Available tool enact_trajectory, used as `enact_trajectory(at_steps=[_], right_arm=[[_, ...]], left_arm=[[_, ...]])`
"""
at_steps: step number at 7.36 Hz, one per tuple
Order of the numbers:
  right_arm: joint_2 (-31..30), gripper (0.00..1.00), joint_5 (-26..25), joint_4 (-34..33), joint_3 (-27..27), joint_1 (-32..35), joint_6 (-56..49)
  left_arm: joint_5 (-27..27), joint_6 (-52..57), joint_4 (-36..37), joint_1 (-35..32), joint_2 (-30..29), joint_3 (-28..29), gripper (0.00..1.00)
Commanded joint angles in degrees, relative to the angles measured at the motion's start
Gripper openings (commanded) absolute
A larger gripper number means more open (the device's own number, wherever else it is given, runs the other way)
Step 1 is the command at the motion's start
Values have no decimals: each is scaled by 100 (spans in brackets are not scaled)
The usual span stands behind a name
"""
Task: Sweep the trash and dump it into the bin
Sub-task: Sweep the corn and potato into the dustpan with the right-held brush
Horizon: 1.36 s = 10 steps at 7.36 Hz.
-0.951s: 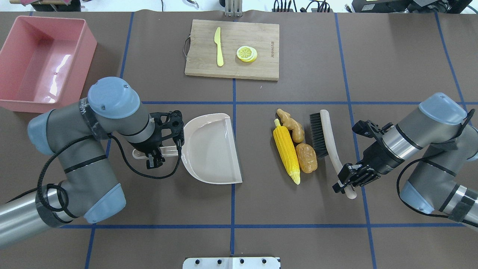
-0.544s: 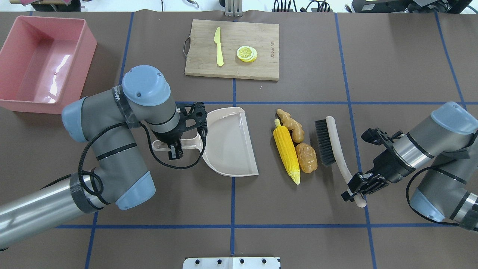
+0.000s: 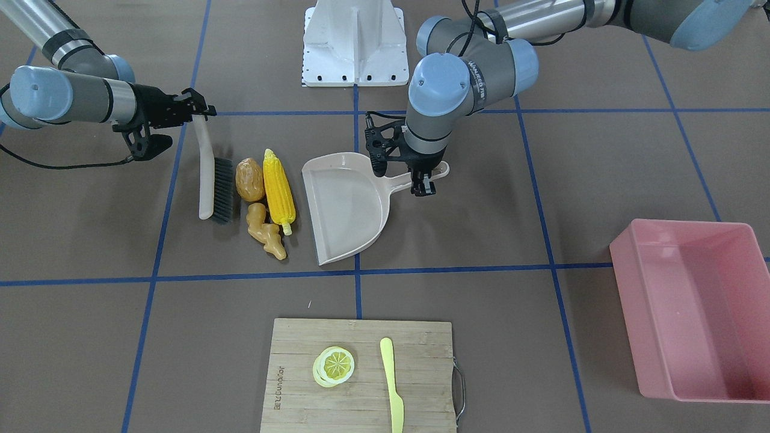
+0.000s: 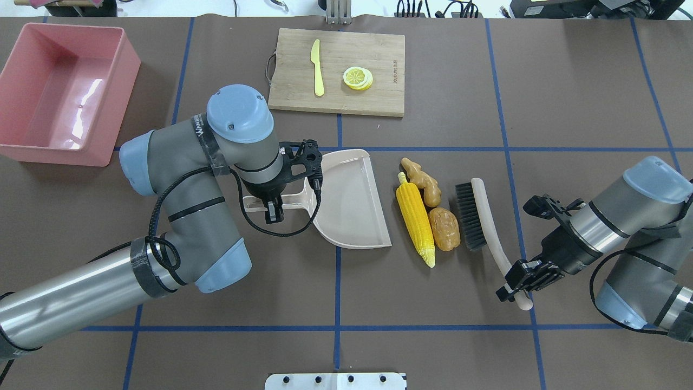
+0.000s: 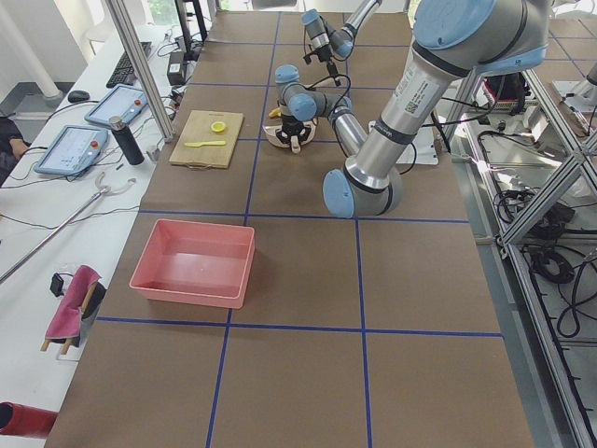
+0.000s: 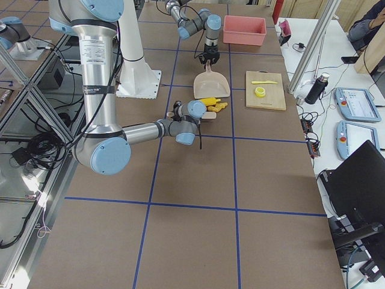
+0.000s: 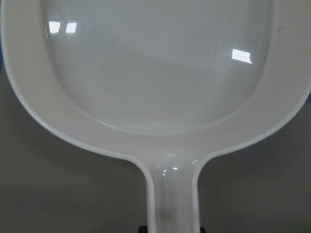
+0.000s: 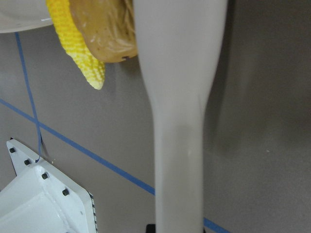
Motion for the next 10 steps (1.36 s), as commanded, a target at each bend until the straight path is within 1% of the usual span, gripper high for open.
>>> enact_trajectory(at_steps=[1,3,5,7,8,10], right_arm=[[92,0,-60,-8,4,-91,56],[416,0,-86,-52,-13,-240,423],[549,0,-148,-52,-31,-259,495],[812,0,-218,-69,-31,-320,845],[987,0,-288,-78,-66,-416,995],[1112,0,-534,-96,-66,-548,1119]], left_arm=[[-3,-6,36,14,-100,33,0],[-3,-6,36,67,-82,42,0],[-3,-6,36,164,-47,33,0],[5,12,36,164,-56,33,0],[5,29,36,164,-47,33,0],[-3,38,45,164,-39,24,0]])
